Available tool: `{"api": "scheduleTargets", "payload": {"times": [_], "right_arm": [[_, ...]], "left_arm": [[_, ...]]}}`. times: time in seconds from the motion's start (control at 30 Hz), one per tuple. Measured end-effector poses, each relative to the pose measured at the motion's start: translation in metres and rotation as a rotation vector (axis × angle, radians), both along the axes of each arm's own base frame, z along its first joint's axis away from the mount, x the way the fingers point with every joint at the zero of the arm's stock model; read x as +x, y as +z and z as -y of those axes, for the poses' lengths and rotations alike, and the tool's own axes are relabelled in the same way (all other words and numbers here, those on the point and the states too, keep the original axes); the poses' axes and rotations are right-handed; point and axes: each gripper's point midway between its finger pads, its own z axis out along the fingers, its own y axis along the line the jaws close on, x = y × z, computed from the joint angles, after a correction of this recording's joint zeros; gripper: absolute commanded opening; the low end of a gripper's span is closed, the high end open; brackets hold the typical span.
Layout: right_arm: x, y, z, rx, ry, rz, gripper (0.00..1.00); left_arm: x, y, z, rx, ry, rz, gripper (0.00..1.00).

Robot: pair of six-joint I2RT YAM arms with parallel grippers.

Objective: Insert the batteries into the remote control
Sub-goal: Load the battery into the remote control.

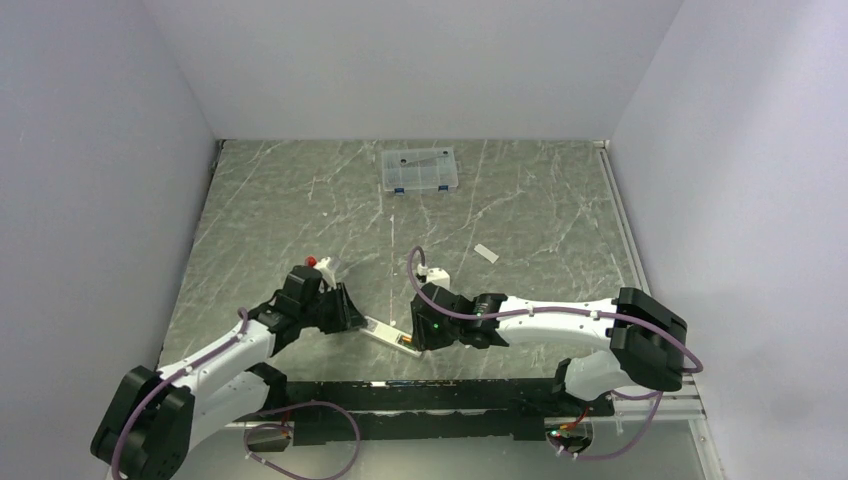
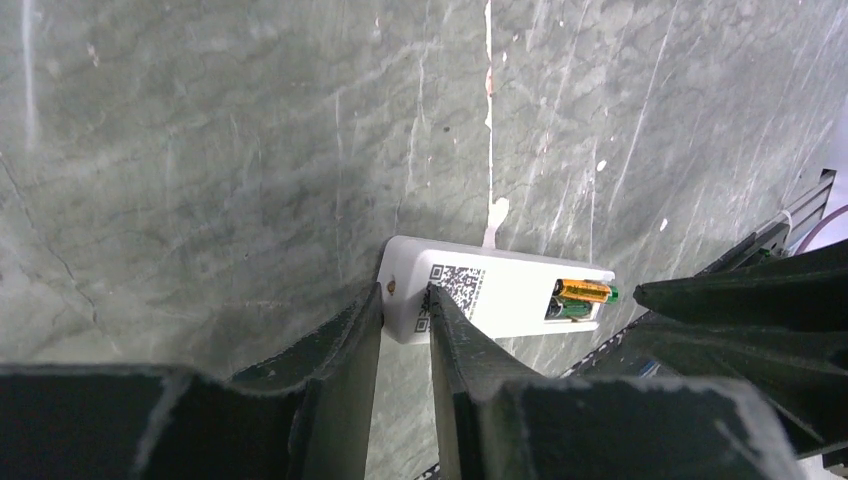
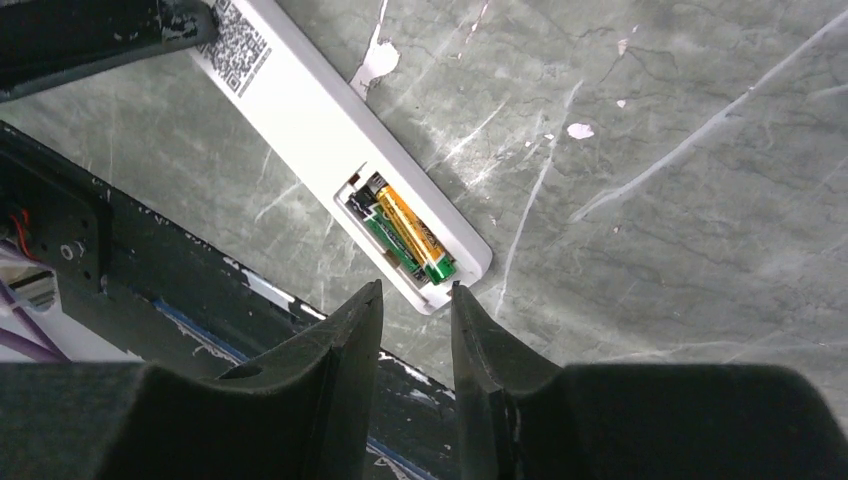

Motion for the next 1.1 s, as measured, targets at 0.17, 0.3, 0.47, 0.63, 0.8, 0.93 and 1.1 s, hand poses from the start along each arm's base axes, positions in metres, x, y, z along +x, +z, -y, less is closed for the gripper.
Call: {"api": "scheduleTargets", "payload": {"times": [0.17,0.3,0.47,0.63,0.8,0.93,1.1], "right_arm": [[0.006,0.0,0.003,-0.005,-0.053,0.002,0.34],[0.01,0.001,0.003,-0.003,-0.08,0.004,0.33],[0.009,-0.003,0.004,-0.015,-0.093,-0.011,0.32],[0.006,-0.01,0.007,-0.044,-0.101,-0.03,0.31],[0.006,-0.011,0.008,-0.048,-0.111,-0.039,0.31],[0.006,-0.01,0.008,-0.046,-0.117,-0.041,0.29],[0.007,-0.007,0.005,-0.042,-0.119,-0.041,0.24]], "left_arm": [[-0.009,-0.002,-0.002,-0.013,0.008,-0.024,0.29],[-0.015,-0.003,-0.003,-0.023,0.012,-0.037,0.29],[-0.02,-0.003,-0.004,-0.035,0.023,-0.056,0.28],[-0.024,-0.005,-0.004,-0.044,0.038,-0.078,0.27],[-0.027,-0.004,-0.004,-0.057,0.045,-0.085,0.27],[-0.029,-0.004,-0.005,-0.063,0.052,-0.089,0.26],[-0.03,-0.003,-0.005,-0.068,0.052,-0.088,0.26]]}}
